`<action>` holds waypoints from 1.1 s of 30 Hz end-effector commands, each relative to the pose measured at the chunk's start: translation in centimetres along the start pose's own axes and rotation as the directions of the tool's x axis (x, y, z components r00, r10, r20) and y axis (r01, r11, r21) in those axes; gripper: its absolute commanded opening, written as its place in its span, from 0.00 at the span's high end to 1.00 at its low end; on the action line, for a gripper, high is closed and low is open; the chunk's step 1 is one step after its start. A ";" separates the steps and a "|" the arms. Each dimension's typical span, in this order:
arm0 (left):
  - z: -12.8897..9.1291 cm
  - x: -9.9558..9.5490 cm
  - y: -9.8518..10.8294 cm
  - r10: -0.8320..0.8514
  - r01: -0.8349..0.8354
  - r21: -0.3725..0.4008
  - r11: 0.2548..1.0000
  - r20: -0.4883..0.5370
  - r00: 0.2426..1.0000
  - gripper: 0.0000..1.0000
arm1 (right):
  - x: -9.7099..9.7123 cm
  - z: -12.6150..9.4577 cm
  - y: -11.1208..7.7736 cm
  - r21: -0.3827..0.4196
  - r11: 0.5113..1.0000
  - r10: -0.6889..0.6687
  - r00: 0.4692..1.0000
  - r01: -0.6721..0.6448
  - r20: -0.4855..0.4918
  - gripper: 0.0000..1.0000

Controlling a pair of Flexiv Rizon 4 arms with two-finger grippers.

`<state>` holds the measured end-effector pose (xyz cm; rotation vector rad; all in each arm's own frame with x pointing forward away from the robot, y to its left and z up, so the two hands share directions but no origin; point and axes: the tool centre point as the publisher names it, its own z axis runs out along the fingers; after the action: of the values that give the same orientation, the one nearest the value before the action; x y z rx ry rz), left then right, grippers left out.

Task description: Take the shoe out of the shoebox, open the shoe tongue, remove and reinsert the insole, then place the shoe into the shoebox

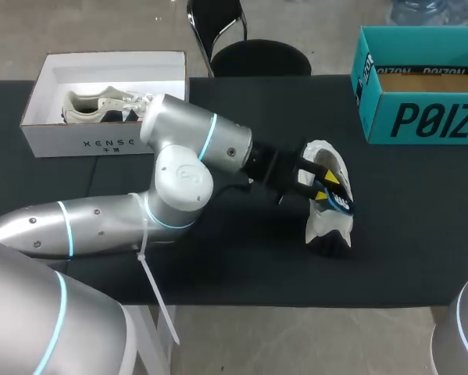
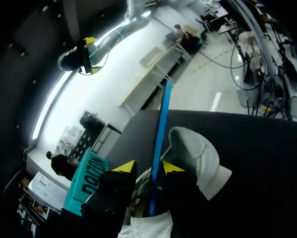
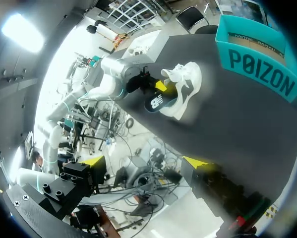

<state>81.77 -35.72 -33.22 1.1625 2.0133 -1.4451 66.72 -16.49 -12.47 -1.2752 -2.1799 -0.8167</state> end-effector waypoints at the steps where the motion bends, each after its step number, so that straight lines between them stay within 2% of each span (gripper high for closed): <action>1: -0.4 0.7 0.0 -0.008 0.008 -0.003 1.000 -0.001 1.000 0.63 | 0.0 0.0 -0.1 0.001 1.000 0.001 1.000 -0.001 0.002 0.00; 5: -0.5 1.0 0.1 -0.014 0.014 -0.008 1.000 0.000 1.000 0.77 | 0.0 0.0 -0.1 0.001 1.000 0.001 1.000 -0.001 0.002 0.00; 7: -0.4 1.1 0.3 -0.017 0.017 -0.011 1.000 0.001 1.000 1.00 | 0.0 0.0 -0.1 0.001 1.000 0.001 1.000 -0.001 0.002 0.00; 19: 0.6 0.8 0.9 -0.003 0.004 -0.023 1.000 0.012 1.000 1.00 | 0.0 0.0 -0.1 0.001 1.000 0.001 1.000 -0.001 0.002 0.00; 33: 0.5 0.5 4.9 0.029 -0.034 -0.126 0.991 -0.034 0.999 1.00 | 0.0 0.0 -0.1 0.001 1.000 0.001 1.000 -0.001 0.002 0.00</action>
<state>84.77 -35.05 -36.54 1.1585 2.0523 -1.2813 66.69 -16.48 -12.45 -1.2759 -2.1795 -0.8171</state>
